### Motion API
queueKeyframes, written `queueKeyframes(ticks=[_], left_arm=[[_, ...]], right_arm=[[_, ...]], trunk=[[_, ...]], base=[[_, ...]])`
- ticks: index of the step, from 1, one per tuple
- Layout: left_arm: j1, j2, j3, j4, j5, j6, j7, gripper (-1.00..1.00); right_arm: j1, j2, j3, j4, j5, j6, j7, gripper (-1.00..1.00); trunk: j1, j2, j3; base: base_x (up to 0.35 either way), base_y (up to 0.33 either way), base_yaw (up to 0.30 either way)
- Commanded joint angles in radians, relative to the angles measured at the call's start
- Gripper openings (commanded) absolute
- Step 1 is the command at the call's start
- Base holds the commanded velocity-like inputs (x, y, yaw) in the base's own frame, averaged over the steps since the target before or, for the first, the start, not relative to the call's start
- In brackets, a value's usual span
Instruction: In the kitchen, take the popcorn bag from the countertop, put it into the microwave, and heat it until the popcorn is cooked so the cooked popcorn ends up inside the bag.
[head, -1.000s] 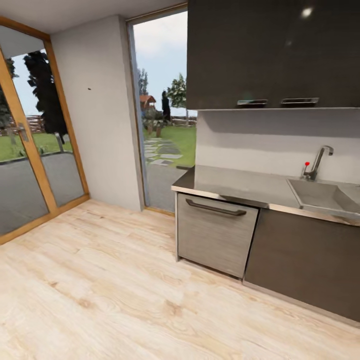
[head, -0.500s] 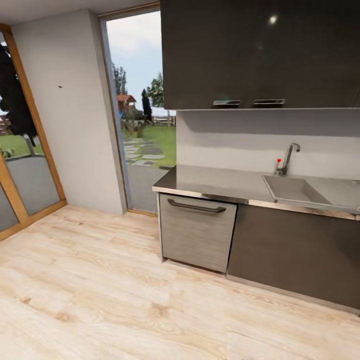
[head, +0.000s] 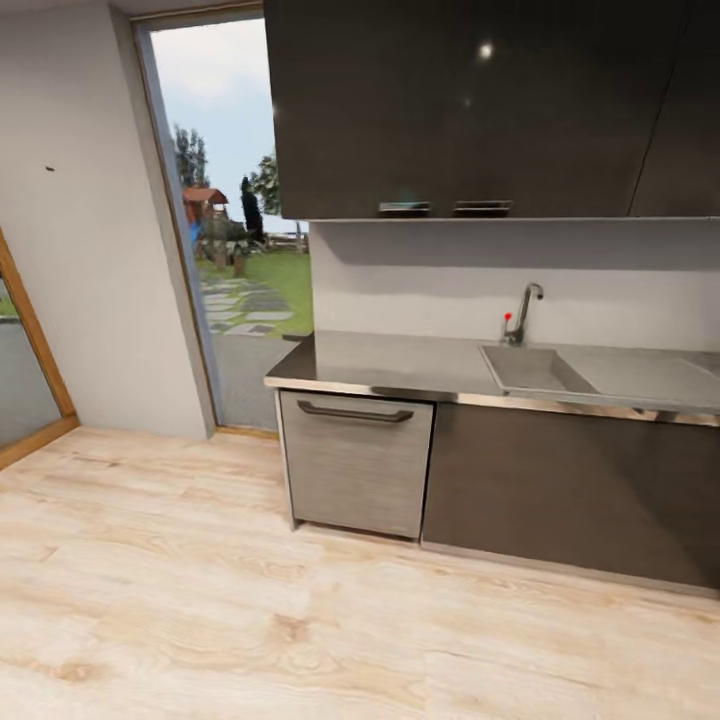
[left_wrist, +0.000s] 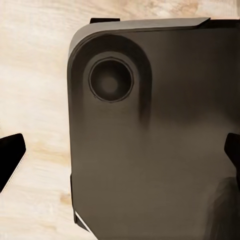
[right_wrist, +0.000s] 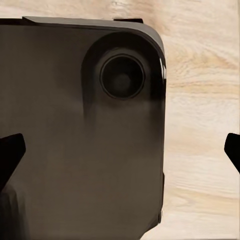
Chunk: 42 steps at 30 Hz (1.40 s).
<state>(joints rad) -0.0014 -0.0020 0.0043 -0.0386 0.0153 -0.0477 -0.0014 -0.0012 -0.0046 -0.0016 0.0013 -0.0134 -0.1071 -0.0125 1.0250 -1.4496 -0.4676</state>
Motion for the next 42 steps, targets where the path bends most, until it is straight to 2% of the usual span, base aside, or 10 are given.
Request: queueKeyframes(ticks=[1,9,42], left_arm=[[0.0,0.0,0.0,0.0,0.002,-0.003,0.0,1.0],[0.0,0.0,0.0,0.0,0.002,-0.003,0.0,1.0],[0.0,0.0,0.0,0.0,0.002,-0.003,0.0,1.0]], right_arm=[[0.0,0.0,0.0,0.0,-0.001,-0.003,-0.001,1.0],[0.0,0.001,0.003,0.0,0.013,-0.004,-0.001,1.0],[0.0,0.002,0.006,0.0,0.015,-0.011,0.001,1.0]], trunk=[[0.0,0.0,0.0],[0.0,0.0,0.003],[0.0,0.0,0.016]], base=[[0.0,0.0,-0.294],[0.0,0.0,-0.295],[0.0,0.0,-0.295]])
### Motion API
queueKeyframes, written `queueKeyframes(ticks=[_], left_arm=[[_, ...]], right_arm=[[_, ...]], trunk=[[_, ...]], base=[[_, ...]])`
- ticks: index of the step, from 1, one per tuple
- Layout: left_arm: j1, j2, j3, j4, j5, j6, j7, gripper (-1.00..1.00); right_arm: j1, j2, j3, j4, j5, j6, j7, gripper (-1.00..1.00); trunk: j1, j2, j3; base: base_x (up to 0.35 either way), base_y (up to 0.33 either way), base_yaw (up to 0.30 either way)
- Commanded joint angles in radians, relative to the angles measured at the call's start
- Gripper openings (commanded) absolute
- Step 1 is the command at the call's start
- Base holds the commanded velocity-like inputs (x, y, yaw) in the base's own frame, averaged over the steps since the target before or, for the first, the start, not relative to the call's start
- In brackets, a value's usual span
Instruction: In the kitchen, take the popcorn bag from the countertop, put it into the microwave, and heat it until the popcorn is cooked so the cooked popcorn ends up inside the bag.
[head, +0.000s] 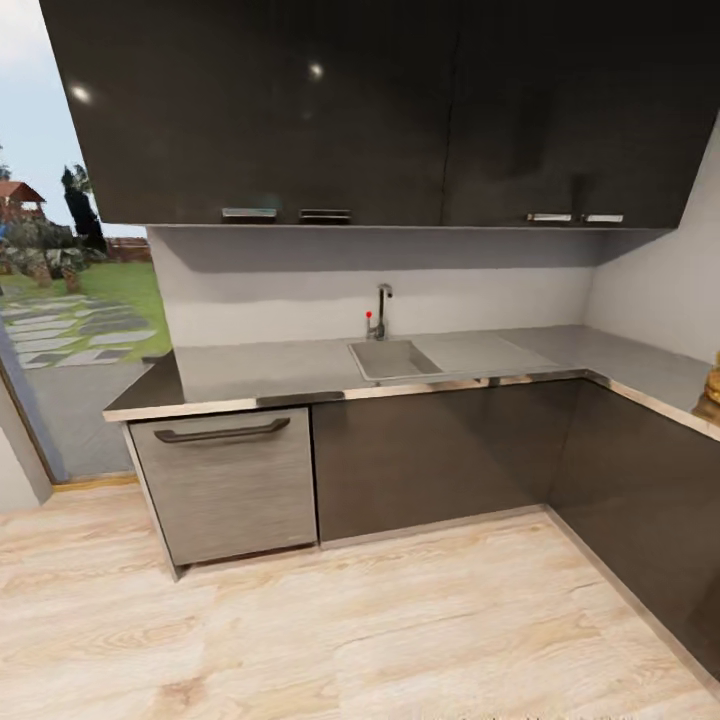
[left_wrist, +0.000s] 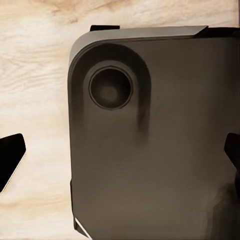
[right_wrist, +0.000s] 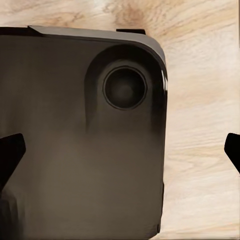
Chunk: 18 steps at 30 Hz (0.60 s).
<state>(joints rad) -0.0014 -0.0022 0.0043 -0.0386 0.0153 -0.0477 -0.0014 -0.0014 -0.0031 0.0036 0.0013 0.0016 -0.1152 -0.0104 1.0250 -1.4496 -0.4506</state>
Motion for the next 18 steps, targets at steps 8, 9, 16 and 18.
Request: queueKeyframes(ticks=[8,9,16,18], left_arm=[[0.0,0.0,0.0,0.0,0.002,-0.003,0.0,1.0],[0.0,0.0,0.0,0.0,0.002,-0.003,0.0,1.0],[0.0,0.0,0.0,0.0,0.002,-0.003,0.0,1.0],[0.0,0.0,0.0,0.0,0.002,-0.003,0.0,1.0]], right_arm=[[0.0,0.001,0.0,0.0,-0.003,-0.007,-0.002,1.0],[0.0,0.001,0.0,0.0,-0.002,-0.007,-0.002,1.0],[0.001,0.001,0.006,0.001,0.006,-0.007,-0.003,1.0],[0.001,0.0,0.026,0.001,0.041,-0.008,-0.004,1.0]], trunk=[[0.0,0.0,0.002],[0.0,0.0,0.003],[0.0,0.0,0.006],[0.0,0.0,0.007]], base=[[0.0,0.0,-0.295],[0.0,0.0,-0.295],[0.0,0.0,-0.295],[0.0,0.0,-0.294]])
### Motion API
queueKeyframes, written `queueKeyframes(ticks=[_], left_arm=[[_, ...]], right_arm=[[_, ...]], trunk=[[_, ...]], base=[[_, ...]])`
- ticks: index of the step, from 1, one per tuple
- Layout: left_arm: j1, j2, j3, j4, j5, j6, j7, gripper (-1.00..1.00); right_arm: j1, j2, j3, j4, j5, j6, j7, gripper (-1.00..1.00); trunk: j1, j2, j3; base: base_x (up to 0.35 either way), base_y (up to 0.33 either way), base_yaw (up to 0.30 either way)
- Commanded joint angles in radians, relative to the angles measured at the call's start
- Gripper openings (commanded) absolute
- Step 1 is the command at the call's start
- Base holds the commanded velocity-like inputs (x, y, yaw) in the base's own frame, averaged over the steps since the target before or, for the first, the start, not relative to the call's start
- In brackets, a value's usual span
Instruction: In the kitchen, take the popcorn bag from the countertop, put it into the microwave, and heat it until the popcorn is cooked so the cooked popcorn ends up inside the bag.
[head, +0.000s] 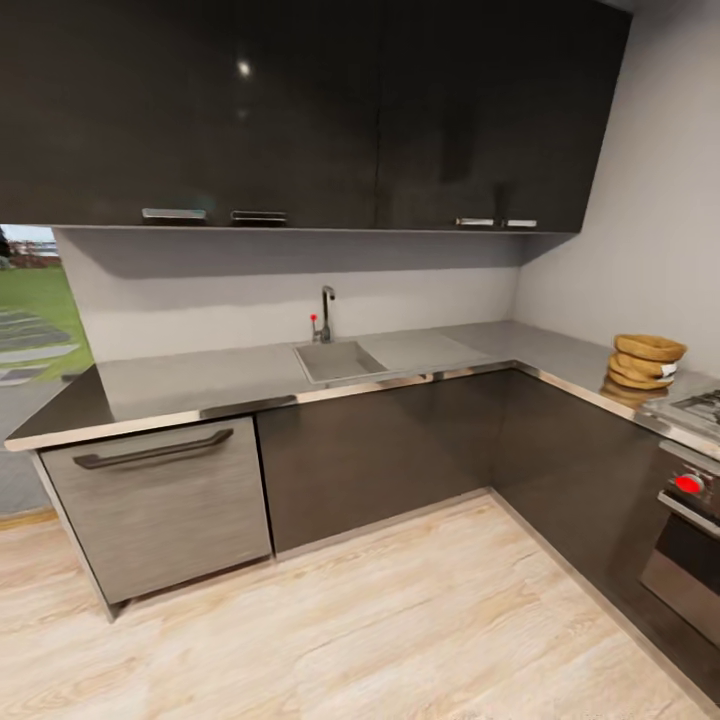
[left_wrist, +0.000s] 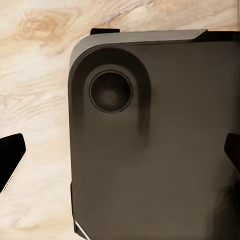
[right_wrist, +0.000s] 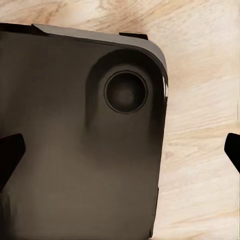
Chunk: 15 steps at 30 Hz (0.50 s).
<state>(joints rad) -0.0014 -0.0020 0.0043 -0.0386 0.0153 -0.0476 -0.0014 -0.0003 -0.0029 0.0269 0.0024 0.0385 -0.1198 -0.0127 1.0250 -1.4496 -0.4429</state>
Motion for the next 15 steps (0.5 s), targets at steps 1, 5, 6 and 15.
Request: queueKeyframes(ticks=[1,5,6,15], left_arm=[[0.0,-0.001,0.001,0.0,0.002,-0.003,0.0,1.0],[0.0,0.0,0.0,0.0,0.002,-0.003,0.0,1.0],[0.0,0.0,0.0,0.0,0.002,-0.003,0.0,1.0],[0.0,-0.001,0.0,0.0,0.002,-0.003,0.0,1.0]], right_arm=[[0.0,0.0,0.007,0.001,0.016,-0.003,-0.001,1.0],[0.0,-0.001,0.011,0.0,0.025,-0.002,-0.001,1.0],[0.0,-0.002,0.011,0.0,0.025,-0.002,-0.001,1.0],[0.0,-0.002,0.011,0.0,0.026,-0.001,0.001,1.0]], trunk=[[0.0,0.0,0.0],[0.0,0.0,0.002],[0.0,0.0,0.003],[0.0,0.0,0.009]], base=[[0.0,0.0,-0.294],[0.0,0.0,-0.293],[0.0,0.0,-0.293],[0.0,0.0,-0.293]])
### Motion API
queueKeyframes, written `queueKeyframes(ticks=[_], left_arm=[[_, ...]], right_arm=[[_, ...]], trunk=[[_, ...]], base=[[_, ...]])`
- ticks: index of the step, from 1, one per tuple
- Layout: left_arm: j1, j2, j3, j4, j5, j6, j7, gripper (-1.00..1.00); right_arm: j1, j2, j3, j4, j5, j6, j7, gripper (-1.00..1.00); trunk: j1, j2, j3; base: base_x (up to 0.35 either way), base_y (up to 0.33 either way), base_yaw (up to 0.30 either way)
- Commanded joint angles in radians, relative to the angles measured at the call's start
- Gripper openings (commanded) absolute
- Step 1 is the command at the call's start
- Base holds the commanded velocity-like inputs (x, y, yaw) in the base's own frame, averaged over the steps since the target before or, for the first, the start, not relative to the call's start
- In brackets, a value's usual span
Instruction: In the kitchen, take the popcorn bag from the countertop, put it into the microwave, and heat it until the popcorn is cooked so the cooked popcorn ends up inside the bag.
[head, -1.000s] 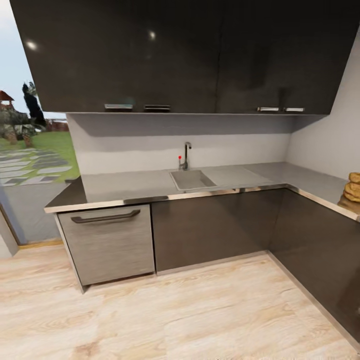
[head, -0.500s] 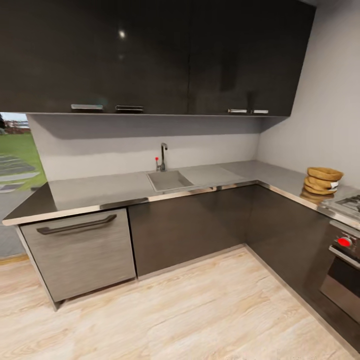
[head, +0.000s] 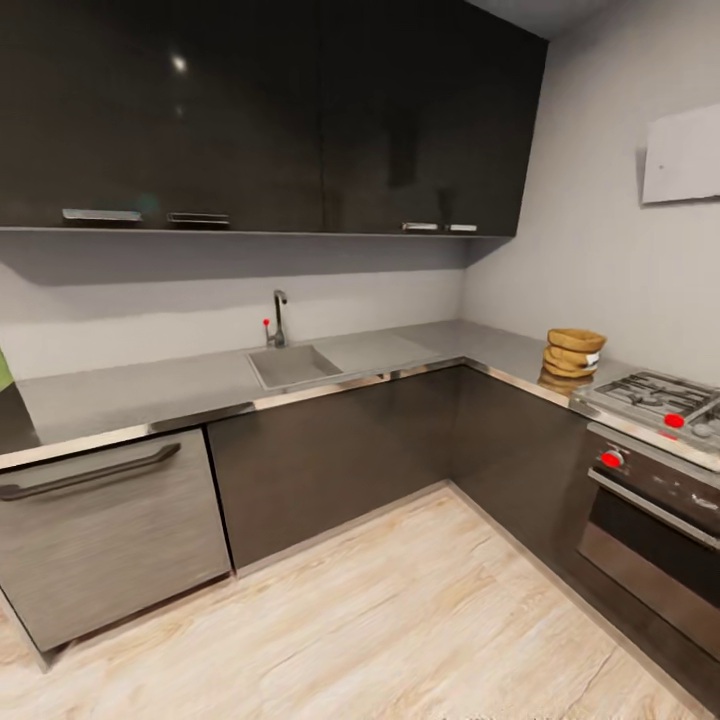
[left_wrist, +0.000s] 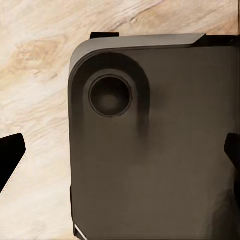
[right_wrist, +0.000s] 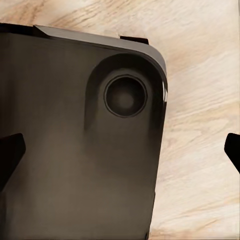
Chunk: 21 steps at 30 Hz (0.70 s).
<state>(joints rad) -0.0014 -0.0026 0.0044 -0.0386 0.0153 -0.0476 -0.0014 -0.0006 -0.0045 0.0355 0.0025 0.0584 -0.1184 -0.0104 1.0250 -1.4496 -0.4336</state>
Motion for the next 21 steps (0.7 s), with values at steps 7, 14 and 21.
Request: queueKeyframes(ticks=[7,14,21], left_arm=[[0.0,0.001,0.0,0.0,0.002,-0.003,0.0,1.0],[0.0,0.001,0.0,0.0,0.002,-0.003,0.0,1.0],[0.0,0.001,0.0,0.001,0.002,-0.003,0.0,1.0]], right_arm=[[-0.001,0.0,0.003,0.0,0.006,-0.003,0.009,1.0],[-0.001,0.0,0.003,0.0,0.006,-0.003,0.009,1.0],[0.0,0.0,0.003,-0.001,0.003,-0.004,0.009,1.0]], trunk=[[0.0,0.0,0.004],[0.0,0.0,0.008],[0.0,0.0,0.012]], base=[[0.0,0.0,-0.293],[0.0,0.0,-0.293],[0.0,0.0,-0.293]])
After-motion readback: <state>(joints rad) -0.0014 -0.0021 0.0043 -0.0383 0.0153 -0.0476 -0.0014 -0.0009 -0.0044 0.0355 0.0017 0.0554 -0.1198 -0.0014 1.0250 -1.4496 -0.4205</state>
